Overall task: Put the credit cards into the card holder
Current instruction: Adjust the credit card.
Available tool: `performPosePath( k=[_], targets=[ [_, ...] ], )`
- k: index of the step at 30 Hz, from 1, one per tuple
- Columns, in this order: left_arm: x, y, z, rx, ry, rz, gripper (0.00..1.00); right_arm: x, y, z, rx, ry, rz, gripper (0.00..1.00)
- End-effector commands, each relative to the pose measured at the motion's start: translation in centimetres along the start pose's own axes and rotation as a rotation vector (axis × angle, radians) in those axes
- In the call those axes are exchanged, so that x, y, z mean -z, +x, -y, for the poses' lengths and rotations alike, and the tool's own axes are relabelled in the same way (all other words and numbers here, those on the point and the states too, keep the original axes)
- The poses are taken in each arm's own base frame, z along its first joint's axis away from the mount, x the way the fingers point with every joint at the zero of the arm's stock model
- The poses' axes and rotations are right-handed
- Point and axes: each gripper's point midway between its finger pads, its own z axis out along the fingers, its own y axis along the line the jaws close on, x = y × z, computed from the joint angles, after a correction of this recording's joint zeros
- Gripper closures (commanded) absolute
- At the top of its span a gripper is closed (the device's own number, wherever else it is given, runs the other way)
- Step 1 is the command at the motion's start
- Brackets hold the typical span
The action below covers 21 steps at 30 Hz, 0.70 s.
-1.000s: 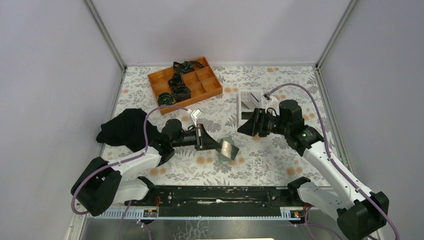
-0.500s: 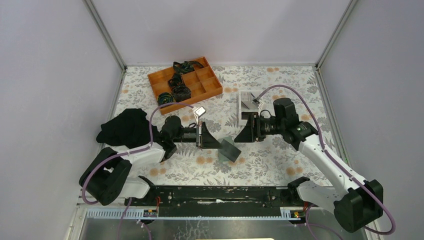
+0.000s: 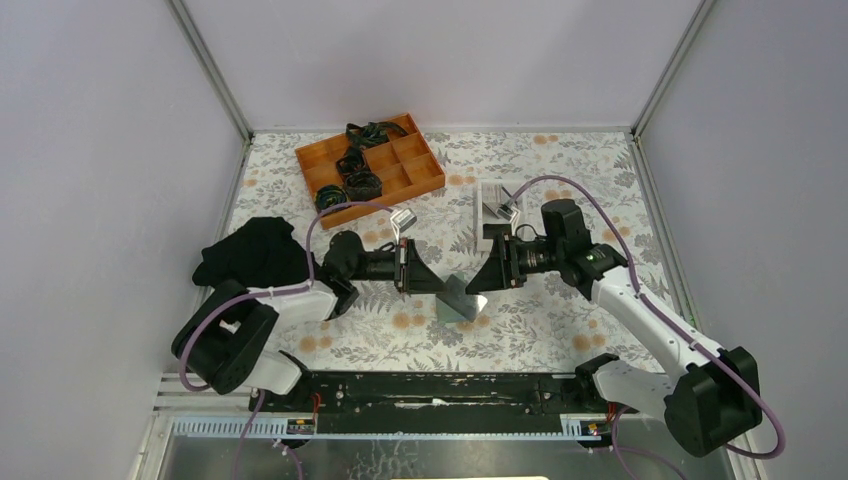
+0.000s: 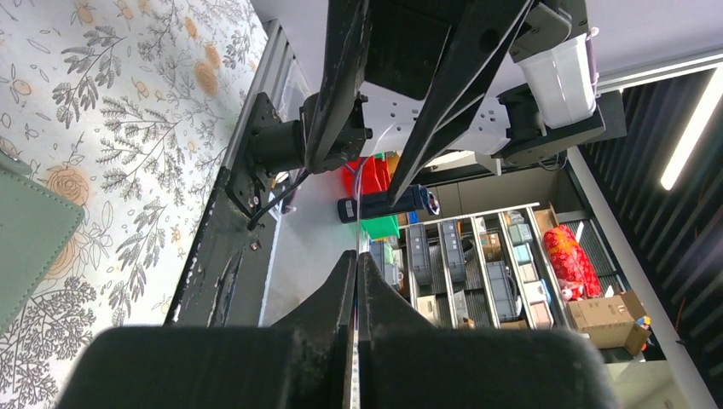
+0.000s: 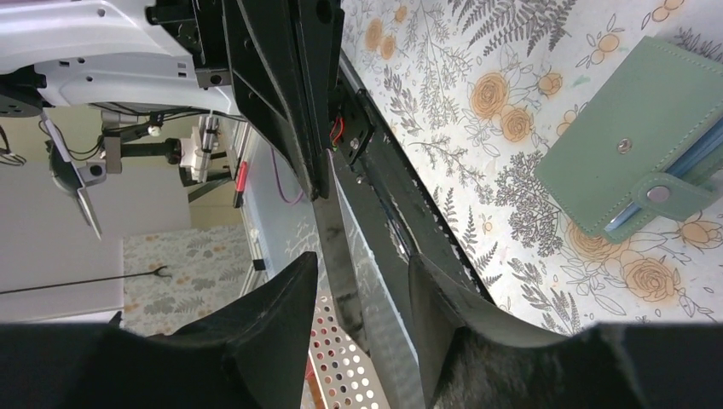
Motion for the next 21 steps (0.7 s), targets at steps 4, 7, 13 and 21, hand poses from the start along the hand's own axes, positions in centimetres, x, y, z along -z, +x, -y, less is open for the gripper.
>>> performPosePath(
  k=[4, 7, 13, 21],
  targets=[
    [-0.4, -1.1, 1.9, -0.064, 0.083, -0.009, 1.00, -0.2, 0.0, -0.9, 0.013, -0.084, -0.012, 0.50],
    [-0.5, -1.2, 1.8, -0.060, 0.084, -0.010, 1.00, -0.2, 0.0, -0.9, 0.012, -0.093, -0.017, 0.54],
    [-0.5, -1.0, 1.4, -0.044, 0.087, -0.025, 1.00, -0.4, -0.2, -0.9, 0.011, -0.105, -0.016, 0.67],
    [-0.7, -1.1, 0.5, -0.018, 0.069, -0.029, 1.00, -0.6, -0.2, -1.1, -0.007, -0.133, -0.031, 1.00]
  ],
)
